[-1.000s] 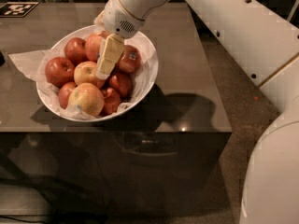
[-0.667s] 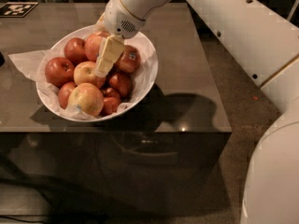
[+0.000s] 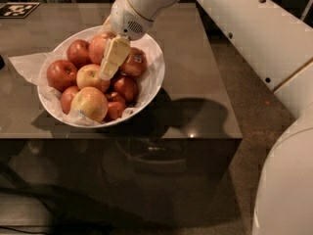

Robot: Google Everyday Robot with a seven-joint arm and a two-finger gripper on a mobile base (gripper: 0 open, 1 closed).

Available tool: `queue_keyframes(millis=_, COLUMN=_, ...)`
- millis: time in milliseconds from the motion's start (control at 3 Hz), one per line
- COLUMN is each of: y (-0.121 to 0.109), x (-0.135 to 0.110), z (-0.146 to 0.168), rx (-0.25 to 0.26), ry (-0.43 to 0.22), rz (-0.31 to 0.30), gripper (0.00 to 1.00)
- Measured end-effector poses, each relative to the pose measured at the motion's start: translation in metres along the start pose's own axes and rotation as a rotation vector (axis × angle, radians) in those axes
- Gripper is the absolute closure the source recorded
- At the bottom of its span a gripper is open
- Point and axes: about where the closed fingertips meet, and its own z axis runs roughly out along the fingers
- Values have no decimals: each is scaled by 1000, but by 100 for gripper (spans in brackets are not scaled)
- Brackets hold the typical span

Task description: Pick apple from white bowl

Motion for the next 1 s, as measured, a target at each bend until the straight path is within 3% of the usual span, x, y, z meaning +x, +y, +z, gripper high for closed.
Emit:
queue_keyframes(millis=333, y=0, x=0, z=0, rx=0, ry=0, rz=0, gripper=89)
queue_keyframes(millis=667, y=0, x=0, z=0, rx=0, ry=0, rz=0, gripper=100)
queue_keyframes(millis=1000, y=-1, x=-2, z=-3, rx=0, ry=1, rz=0, gripper=100)
